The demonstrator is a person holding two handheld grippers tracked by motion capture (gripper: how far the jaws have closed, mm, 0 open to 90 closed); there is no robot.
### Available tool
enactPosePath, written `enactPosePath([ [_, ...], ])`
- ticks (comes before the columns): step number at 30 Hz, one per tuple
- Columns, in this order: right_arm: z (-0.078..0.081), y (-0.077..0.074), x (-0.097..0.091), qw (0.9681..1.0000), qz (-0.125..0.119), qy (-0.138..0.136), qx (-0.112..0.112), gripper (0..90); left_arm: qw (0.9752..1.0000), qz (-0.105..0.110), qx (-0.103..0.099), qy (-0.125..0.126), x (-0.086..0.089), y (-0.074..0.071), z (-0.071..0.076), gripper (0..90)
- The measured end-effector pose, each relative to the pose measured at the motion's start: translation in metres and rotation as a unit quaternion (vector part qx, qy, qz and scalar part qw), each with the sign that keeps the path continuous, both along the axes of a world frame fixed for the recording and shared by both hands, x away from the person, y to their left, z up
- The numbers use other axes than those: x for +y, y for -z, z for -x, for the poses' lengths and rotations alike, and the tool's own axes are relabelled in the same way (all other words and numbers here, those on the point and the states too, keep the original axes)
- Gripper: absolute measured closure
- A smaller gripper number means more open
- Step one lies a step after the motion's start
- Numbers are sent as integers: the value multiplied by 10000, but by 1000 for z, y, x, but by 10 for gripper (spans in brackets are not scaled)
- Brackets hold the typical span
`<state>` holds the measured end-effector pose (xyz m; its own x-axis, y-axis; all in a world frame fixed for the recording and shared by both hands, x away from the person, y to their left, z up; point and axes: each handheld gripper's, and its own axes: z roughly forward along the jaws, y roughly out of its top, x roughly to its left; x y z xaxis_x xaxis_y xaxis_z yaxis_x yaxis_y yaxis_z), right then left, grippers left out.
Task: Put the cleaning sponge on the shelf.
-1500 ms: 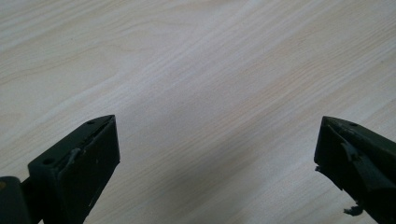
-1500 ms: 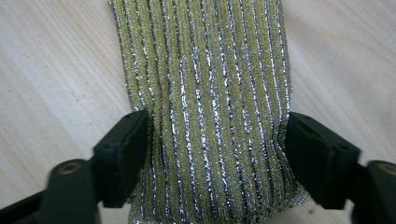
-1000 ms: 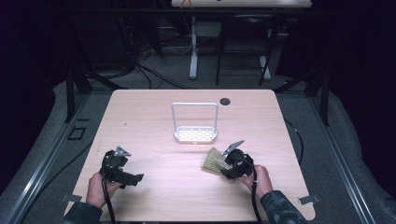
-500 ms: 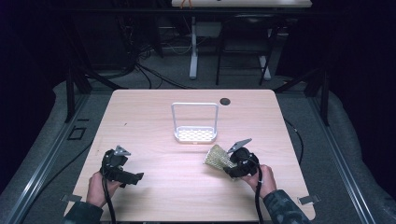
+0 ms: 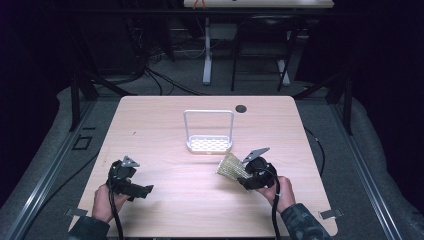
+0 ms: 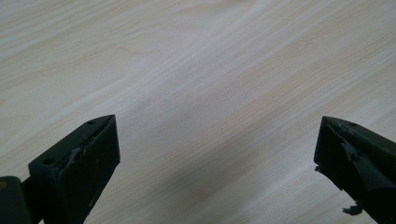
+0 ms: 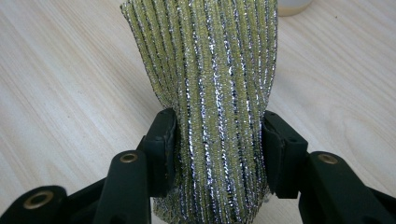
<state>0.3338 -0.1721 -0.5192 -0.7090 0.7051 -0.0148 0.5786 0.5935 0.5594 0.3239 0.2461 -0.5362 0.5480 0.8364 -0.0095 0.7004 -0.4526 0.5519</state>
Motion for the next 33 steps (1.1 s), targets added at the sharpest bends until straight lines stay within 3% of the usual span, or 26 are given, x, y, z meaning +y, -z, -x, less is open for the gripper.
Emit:
enactPosePath([
  [33, -10, -18, 19, 9996, -137, 30, -227, 527, 10000, 19, -20, 0, 0, 0, -1, 3],
])
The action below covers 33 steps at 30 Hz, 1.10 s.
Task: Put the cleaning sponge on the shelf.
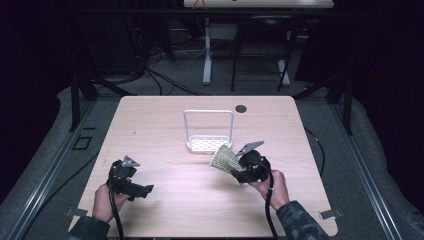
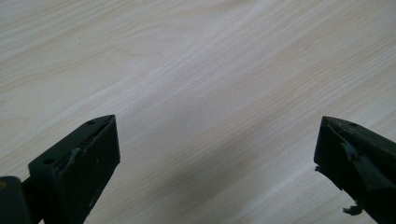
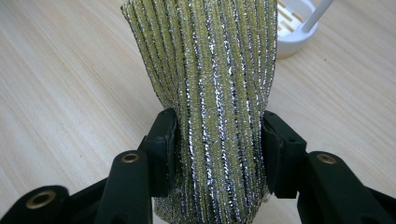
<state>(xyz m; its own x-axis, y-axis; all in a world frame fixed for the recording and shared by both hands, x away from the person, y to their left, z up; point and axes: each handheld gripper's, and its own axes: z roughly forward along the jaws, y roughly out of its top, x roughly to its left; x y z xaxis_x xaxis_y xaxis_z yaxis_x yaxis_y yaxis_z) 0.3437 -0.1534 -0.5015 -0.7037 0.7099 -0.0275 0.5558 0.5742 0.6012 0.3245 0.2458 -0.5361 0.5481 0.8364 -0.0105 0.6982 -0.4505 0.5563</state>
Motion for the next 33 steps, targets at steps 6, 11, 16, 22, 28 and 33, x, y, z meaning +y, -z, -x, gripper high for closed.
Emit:
enactPosePath([
  [6, -5, 0, 9, 10000, -15, 42, -30, 531, 10000, -5, -3, 11, 0, -1, 0, 3],
  [11, -7, -1, 13, 9999, -73, 79, -47, 535, 10000, -10, 19, -4, -1, 0, -2, 3],
  [16, -12, 2, 19, 9999, -33, 118, -55, 538, 10000, -37, 22, 17, -3, 0, -1, 5],
  [22, -14, 1, 23, 9997, -7, 231, -129, 537, 10000, -26, -4, 10, -3, 0, 0, 6],
  [28, -18, 1, 25, 9995, 28, 283, -170, 537, 10000, -13, 10, 61, -2, 0, 0, 6],
  [33, -22, 2, 31, 9992, 68, 334, -196, 537, 10000, -19, 10, 61, -2, -1, 0, 6],
])
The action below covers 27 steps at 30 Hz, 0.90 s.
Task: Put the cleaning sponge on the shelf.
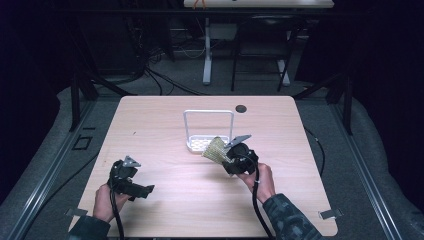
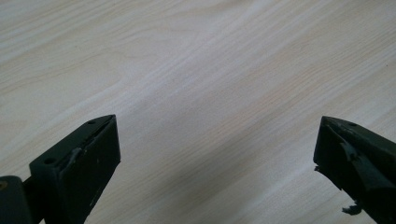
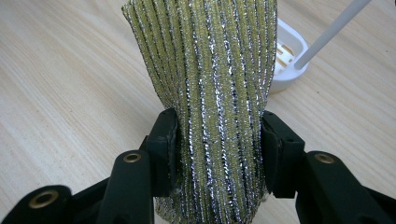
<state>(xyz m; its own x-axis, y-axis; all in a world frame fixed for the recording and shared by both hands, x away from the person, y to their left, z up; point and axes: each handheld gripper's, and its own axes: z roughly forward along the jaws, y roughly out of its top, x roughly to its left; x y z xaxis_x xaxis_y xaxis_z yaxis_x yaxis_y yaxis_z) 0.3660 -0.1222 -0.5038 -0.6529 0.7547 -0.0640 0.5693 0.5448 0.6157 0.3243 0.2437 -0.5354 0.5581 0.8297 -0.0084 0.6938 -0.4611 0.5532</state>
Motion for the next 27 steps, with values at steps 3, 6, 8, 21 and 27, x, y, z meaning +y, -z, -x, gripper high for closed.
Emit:
enactPosePath([
  [3, -1, 0, 3, 10000, 27, 22, -38, 537, 10000, 1, -6, -10, 0, 0, 0, 6],
  [6, -2, 0, 5, 9999, 35, 62, -76, 536, 10000, 2, -4, -18, 1, 0, 0, 6],
  [8, -3, 0, 6, 9999, 63, 61, -93, 537, 10000, 0, -2, -18, 1, 0, 0, 7],
  [21, -13, 1, 22, 9996, 138, 124, -211, 536, 10000, 27, 0, -33, 1, 0, 0, 11],
  [27, -19, 3, 32, 9993, 177, 223, -225, 536, 10000, 29, -4, -33, 1, 0, 0, 12],
])
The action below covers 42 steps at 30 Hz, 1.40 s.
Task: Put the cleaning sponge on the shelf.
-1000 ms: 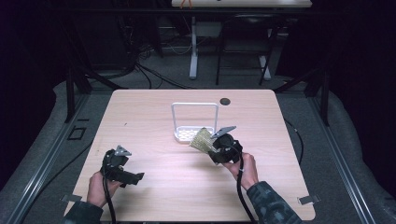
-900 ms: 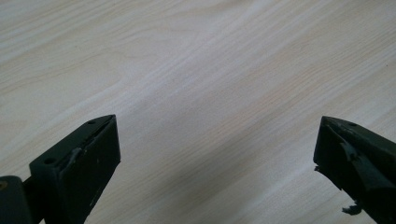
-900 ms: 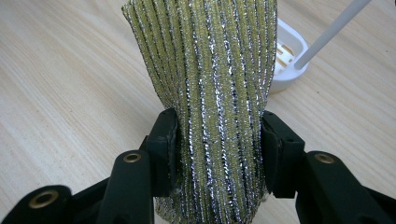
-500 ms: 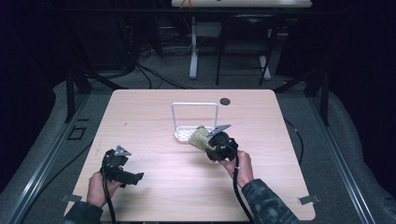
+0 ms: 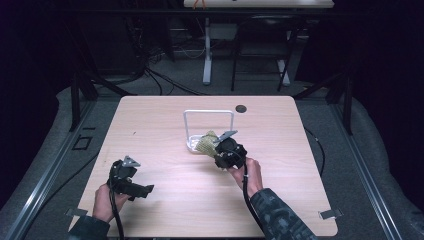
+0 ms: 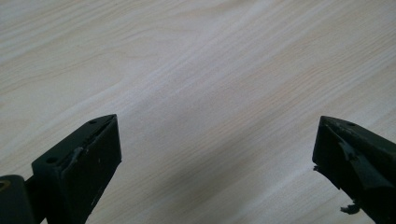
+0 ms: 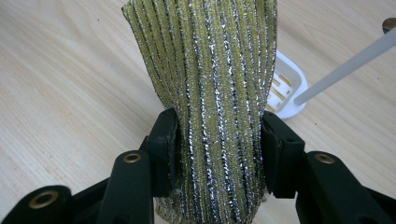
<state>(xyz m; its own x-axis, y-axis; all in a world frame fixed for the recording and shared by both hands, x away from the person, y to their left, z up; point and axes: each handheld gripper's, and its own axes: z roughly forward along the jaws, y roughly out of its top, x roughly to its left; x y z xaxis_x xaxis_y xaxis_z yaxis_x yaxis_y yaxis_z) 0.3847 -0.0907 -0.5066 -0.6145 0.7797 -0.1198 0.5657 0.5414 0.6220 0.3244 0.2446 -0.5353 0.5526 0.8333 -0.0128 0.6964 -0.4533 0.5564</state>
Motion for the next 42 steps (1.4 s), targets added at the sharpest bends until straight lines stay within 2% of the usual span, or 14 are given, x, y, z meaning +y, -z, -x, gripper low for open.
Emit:
enactPosePath([
  [11, -14, 6, 10, 9998, 154, 120, -73, 534, 10000, -1, 0, 0, 0, 0, 0, 13],
  [12, -17, 7, 13, 9995, 247, 135, -127, 533, 10000, -7, -18, -11, 0, 0, 0, 14],
  [17, -26, 14, 18, 9987, 409, 184, -223, 529, 10000, -7, -13, -11, 0, 0, 0, 14],
  [21, -36, 20, 20, 9984, 488, 228, -185, 524, 10000, -10, 18, 12, 0, 0, 0, 14],
  [24, -42, 20, 21, 9984, 486, 247, -172, 522, 10000, -11, 21, 14, 0, 0, 0, 14],
  [30, -51, 21, 31, 9980, 543, 197, -251, 514, 10000, -4, 10, 19, 0, 0, 0, 14],
  [36, -60, 29, 35, 9979, 553, 303, -160, 495, 10000, -12, 21, 39, 0, 0, 0, 13],
  [42, -66, 37, 42, 9971, 680, 324, -122, 470, 10000, -10, 32, 41, 0, 1, 0, 13],
])
